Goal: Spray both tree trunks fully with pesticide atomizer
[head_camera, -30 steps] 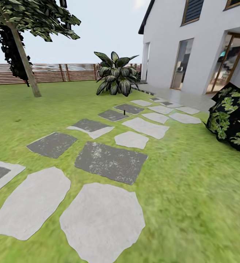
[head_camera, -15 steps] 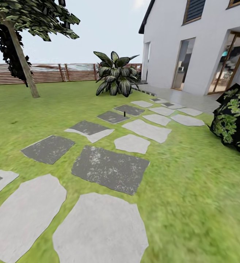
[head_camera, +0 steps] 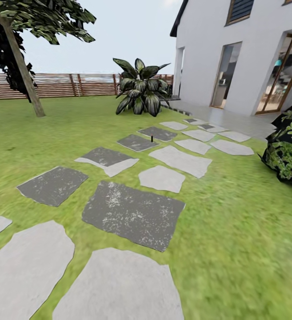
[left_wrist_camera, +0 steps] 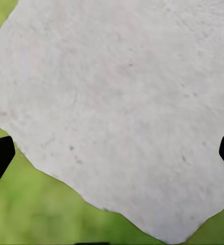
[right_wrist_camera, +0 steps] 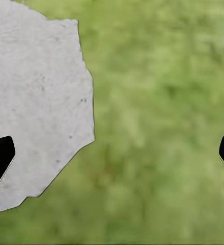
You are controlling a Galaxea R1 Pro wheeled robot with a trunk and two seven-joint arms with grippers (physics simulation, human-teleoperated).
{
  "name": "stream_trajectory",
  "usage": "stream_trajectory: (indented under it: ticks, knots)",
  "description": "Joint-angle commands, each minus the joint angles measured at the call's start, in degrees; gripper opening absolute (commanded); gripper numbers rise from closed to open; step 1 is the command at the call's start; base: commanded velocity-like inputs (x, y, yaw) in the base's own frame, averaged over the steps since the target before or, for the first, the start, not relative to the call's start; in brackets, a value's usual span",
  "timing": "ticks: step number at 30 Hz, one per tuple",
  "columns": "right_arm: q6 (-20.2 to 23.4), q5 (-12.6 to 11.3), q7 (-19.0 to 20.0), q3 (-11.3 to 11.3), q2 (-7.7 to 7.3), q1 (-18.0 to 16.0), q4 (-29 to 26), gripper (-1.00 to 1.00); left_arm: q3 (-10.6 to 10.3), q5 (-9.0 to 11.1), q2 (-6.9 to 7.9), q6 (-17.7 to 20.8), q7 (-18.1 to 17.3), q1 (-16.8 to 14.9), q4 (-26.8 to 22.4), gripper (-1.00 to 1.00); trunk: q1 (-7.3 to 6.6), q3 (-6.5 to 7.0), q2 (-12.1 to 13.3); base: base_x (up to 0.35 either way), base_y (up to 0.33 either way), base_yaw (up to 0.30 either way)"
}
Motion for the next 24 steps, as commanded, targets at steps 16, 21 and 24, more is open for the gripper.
stream_trajectory:
  ticks: [16, 21, 24]
  knots:
    - [0.00, 0.00, 0.00, 0.00, 0.00, 0.00, 0.00, 1.00, 0.00, 0.00, 0.00, 0.00, 0.00, 0.00, 0.00, 1.00, 0.00, 0.00, 0.00, 0.339, 0.000, 0.000]
    - [0.00, 0.00, 0.00, 0.00, 0.00, 0.00, 0.00, 1.00, 0.00, 0.00, 0.00, 0.00, 0.00, 0.00, 0.00, 1.00, 0.00, 0.00, 0.00, 0.339, 0.000, 0.000]
    - [0.00, 0.00, 0.00, 0.00, 0.04, 0.00, 0.00, 1.00, 0.00, 0.00, 0.00, 0.00, 0.00, 0.00, 0.00, 1.00, 0.00, 0.00, 0.00, 0.339, -0.017, 0.000]
